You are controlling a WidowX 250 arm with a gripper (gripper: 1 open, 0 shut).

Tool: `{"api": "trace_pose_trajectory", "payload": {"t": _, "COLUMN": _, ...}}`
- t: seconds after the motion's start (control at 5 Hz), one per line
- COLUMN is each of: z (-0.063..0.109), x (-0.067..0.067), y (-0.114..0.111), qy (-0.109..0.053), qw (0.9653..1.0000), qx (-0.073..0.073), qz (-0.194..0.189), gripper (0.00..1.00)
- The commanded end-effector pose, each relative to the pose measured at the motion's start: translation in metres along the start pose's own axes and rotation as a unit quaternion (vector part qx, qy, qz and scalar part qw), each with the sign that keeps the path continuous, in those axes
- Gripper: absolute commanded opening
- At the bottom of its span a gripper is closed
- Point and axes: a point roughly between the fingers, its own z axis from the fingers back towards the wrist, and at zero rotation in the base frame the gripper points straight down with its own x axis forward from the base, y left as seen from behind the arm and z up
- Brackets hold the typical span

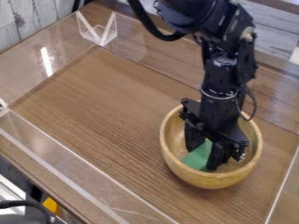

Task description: Remove the green block from inside the brown bowl and put it on the table

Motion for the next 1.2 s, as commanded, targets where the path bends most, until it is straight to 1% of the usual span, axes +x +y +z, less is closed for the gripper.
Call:
{"api": "trace_pose_trajectory", "payload": {"t": 0.0, "z": 0.0093, "x": -0.0008, "y": -0.0009, "qy": -0.014, "qw": 0.9999, "qx": 0.0, "qz": 0.006, "gripper": 0.0}}
{"api": "trace_pose_trajectory", "payload": {"t": 0.2, "z": 0.0101, "x": -0.0019, "y": -0.0013, "qy": -0.015, "qw": 0.9998, "qx": 0.001, "qz": 0.01, "gripper": 1.0}}
{"api": "trace_pose_trajectory", "payload": {"t": 0.4, "z": 0.009, "x": -0.0006, "y": -0.0004, "qy": -0.016, "qw": 0.9998, "qx": 0.002, "qz": 0.012, "gripper": 0.0}}
{"api": "trace_pose_trajectory", "payload": {"t": 1.0, "z": 0.0173, "x": -0.0034, "y": 0.0012, "qy": -0.018, "qw": 0.9997, "qx": -0.002, "qz": 0.019, "gripper": 0.0}}
